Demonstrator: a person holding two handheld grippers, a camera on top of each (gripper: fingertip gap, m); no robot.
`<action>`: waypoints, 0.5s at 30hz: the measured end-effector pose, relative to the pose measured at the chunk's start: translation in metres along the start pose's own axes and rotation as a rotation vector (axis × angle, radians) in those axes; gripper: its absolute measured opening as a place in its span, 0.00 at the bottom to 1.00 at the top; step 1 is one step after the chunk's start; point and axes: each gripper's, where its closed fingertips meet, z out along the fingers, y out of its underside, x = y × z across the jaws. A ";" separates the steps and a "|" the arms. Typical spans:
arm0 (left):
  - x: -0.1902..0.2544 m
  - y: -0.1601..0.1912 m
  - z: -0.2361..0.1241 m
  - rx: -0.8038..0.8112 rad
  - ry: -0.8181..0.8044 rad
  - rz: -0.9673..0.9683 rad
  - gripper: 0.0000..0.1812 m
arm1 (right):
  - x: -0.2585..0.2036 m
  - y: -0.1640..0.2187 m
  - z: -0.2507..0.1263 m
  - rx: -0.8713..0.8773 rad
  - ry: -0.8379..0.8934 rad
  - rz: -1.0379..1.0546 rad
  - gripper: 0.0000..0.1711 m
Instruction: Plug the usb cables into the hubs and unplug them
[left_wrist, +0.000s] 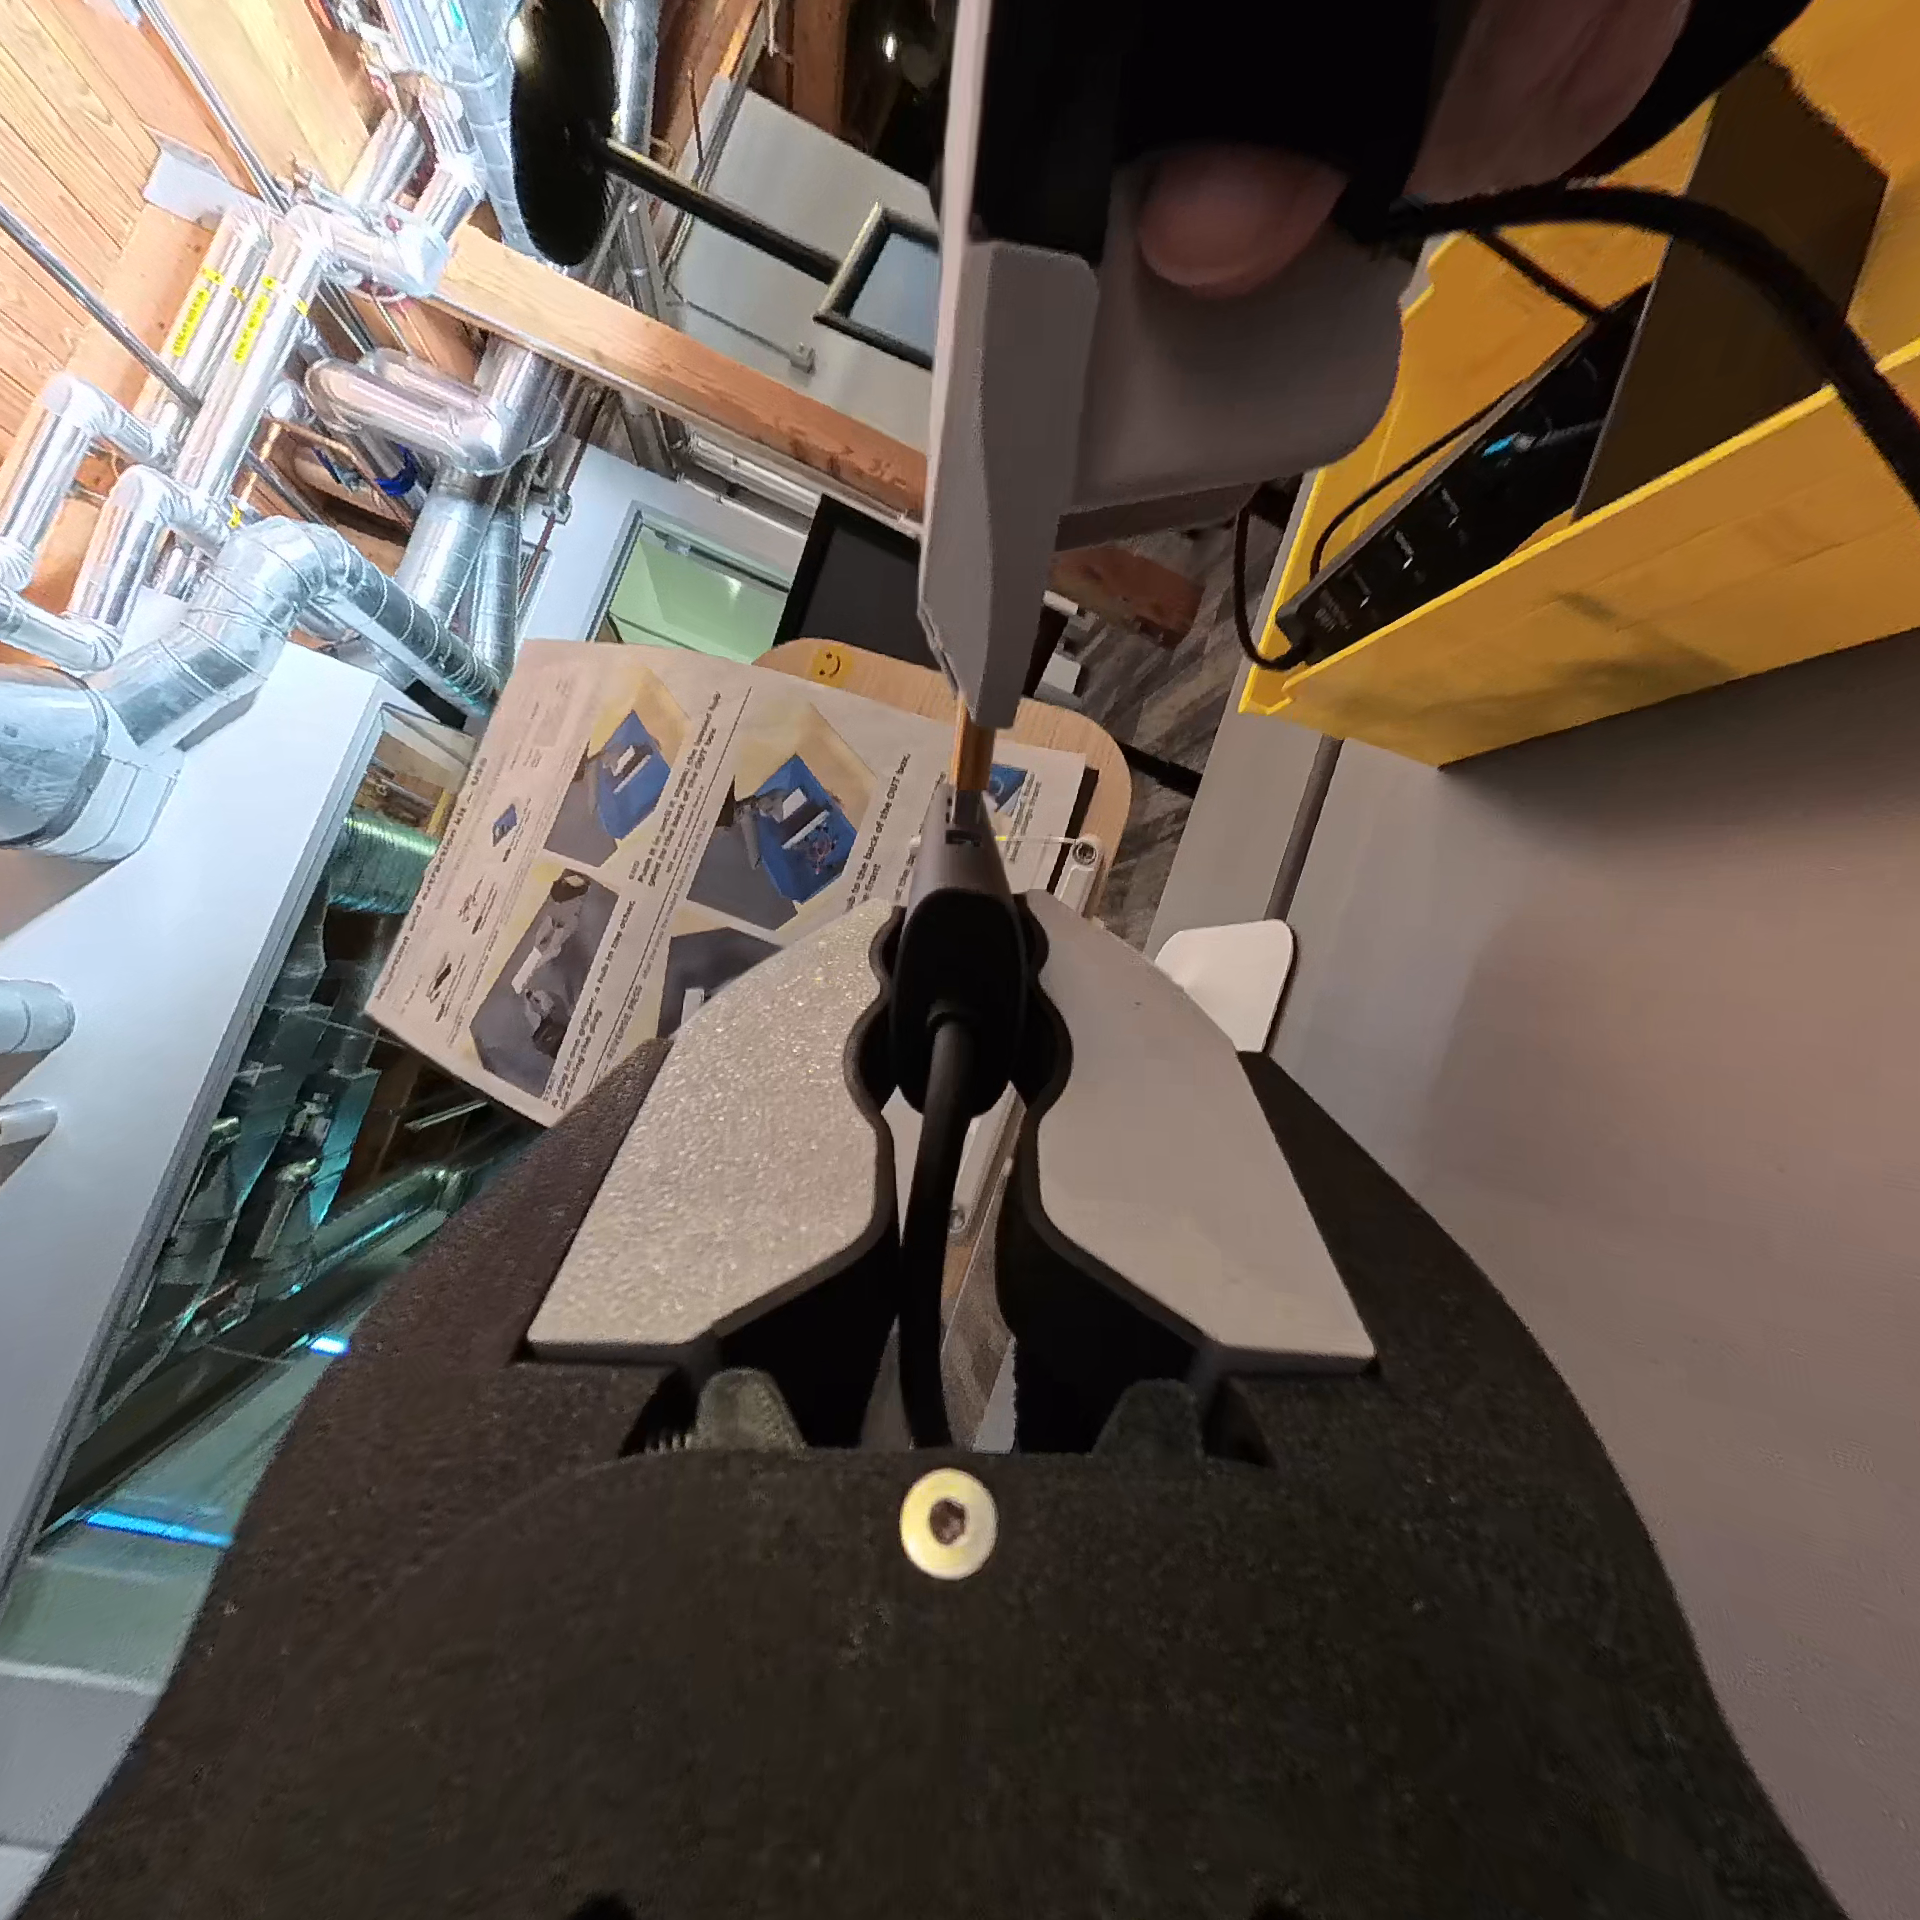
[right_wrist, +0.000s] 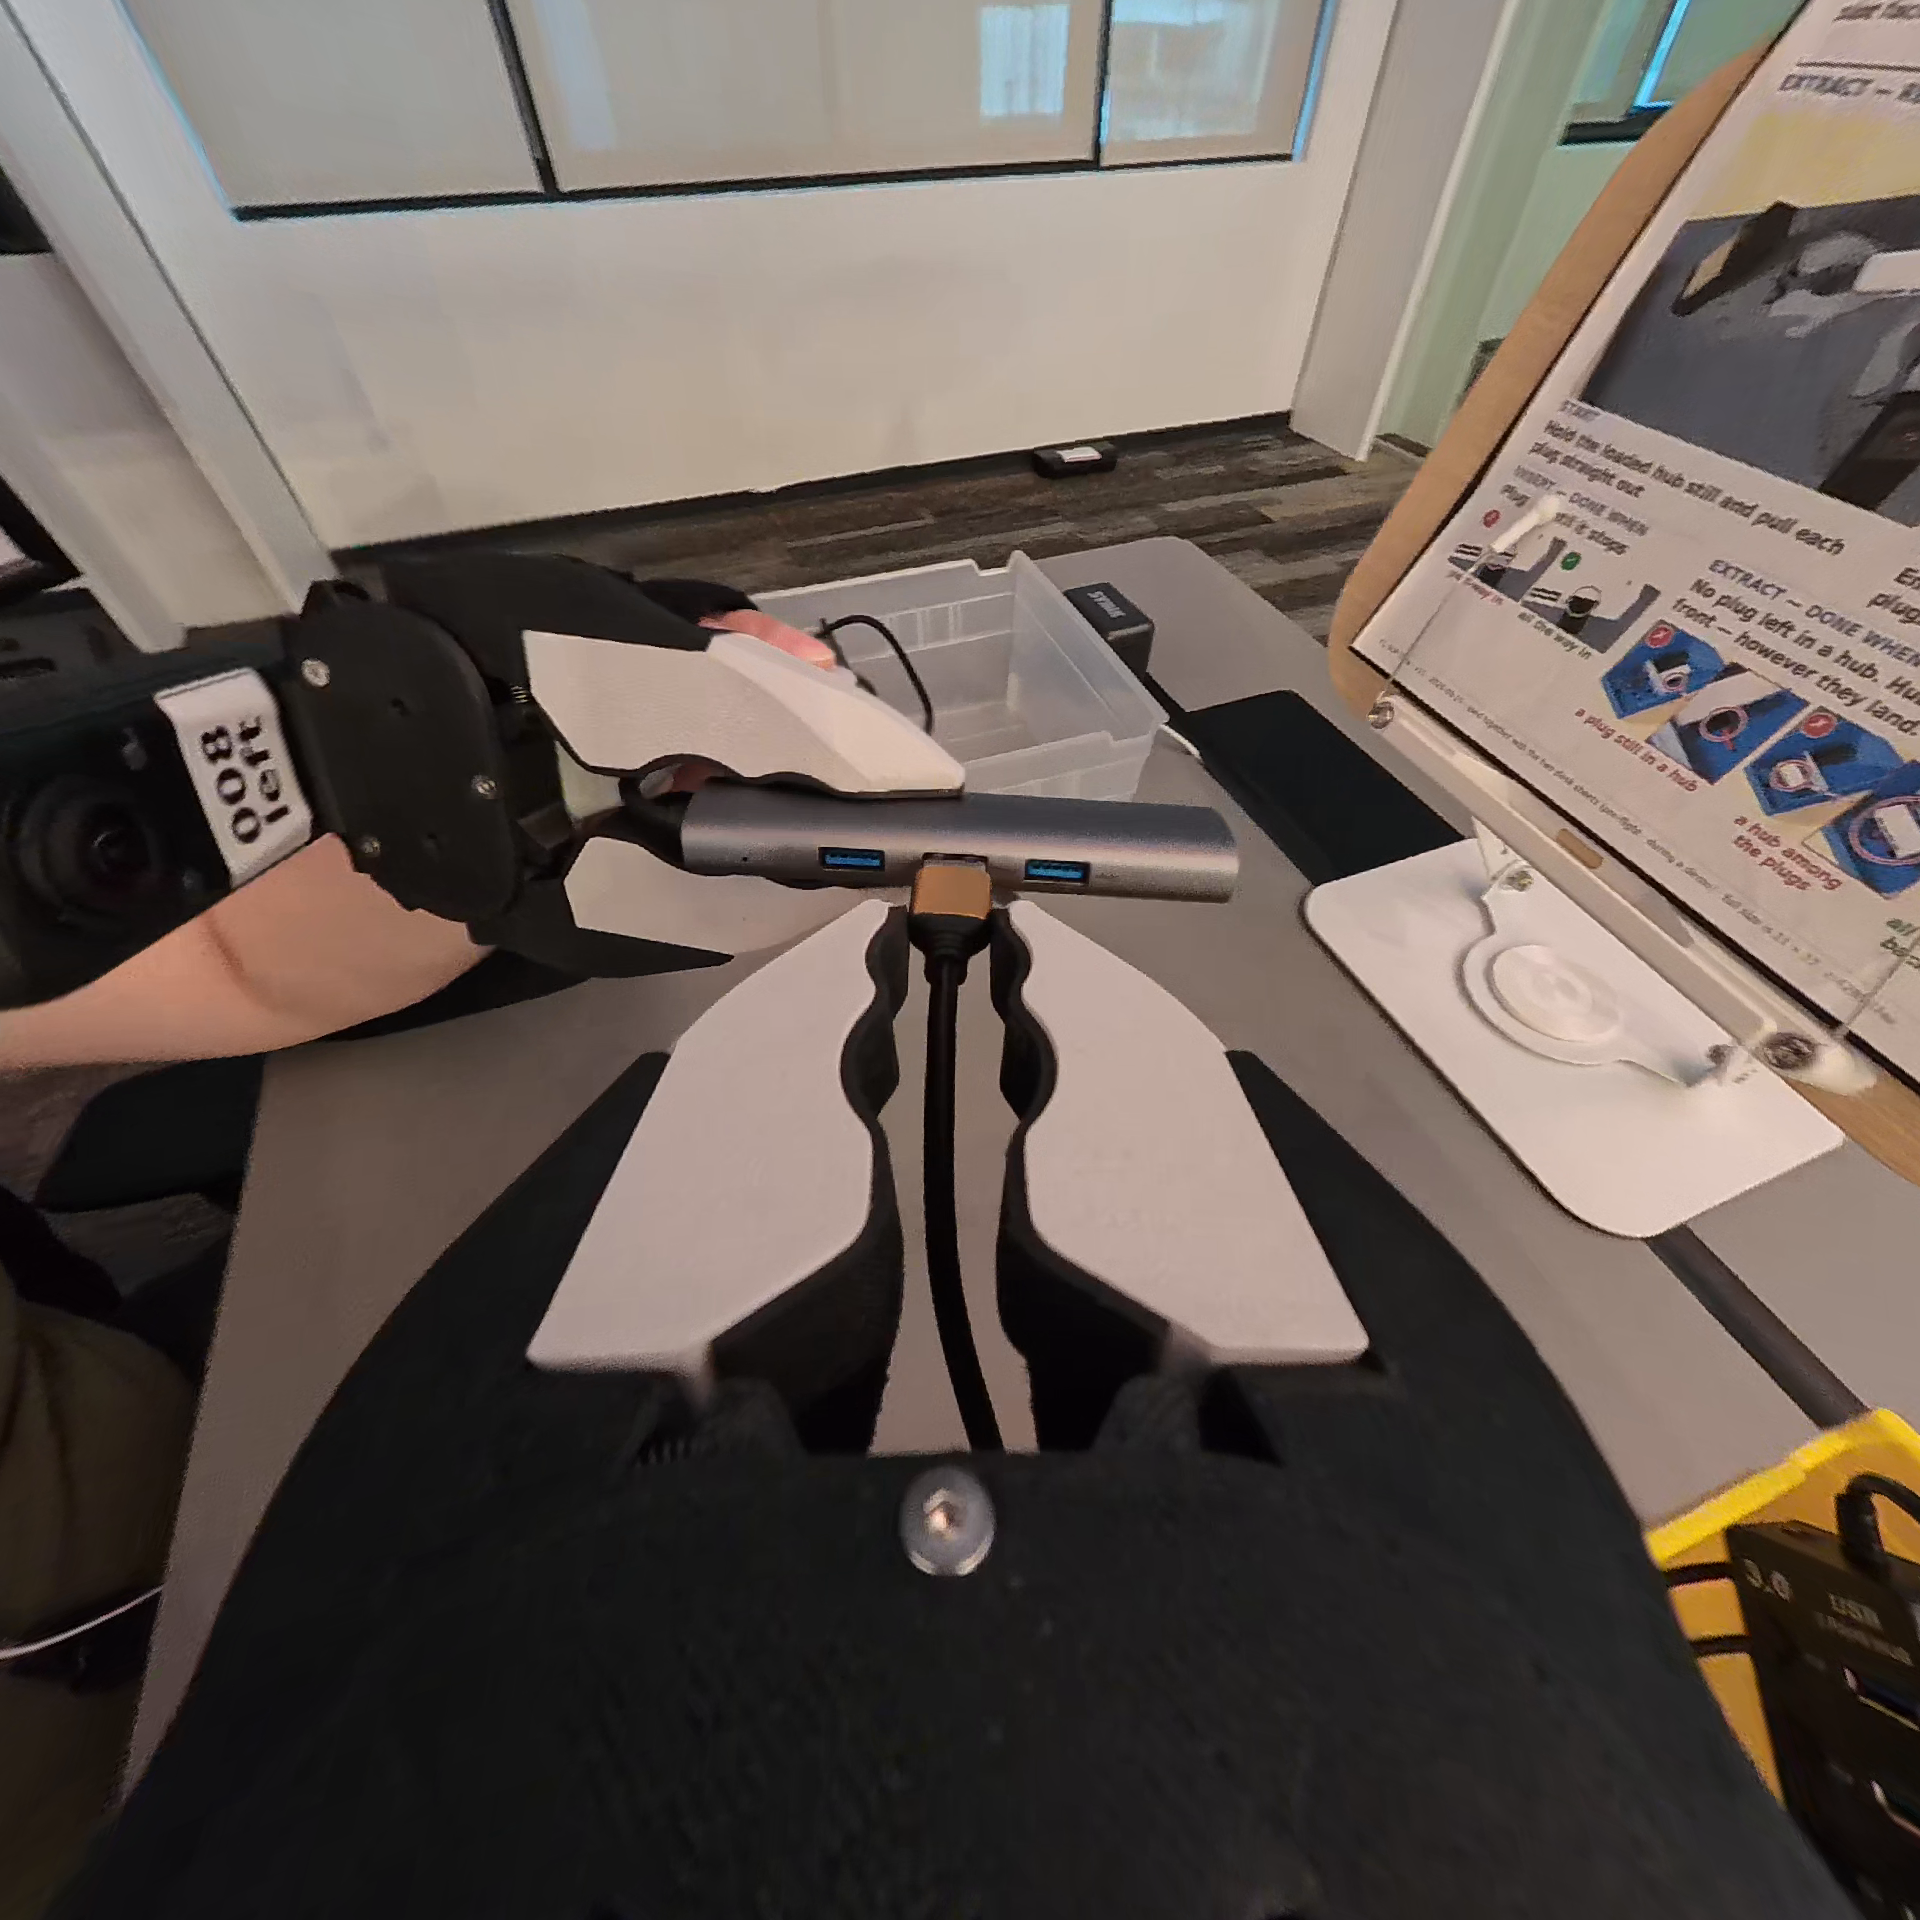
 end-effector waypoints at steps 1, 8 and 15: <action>0.000 -0.004 -0.002 0.021 0.004 -0.003 0.09 | -0.002 -0.001 -0.002 0.007 -0.028 0.009 0.09; 0.004 -0.014 -0.007 0.083 0.034 -0.010 0.09 | -0.008 0.003 -0.009 -0.004 -0.131 0.045 0.10; 0.006 -0.012 -0.004 0.047 0.060 -0.020 0.09 | -0.005 0.004 -0.008 -0.029 -0.081 0.052 0.10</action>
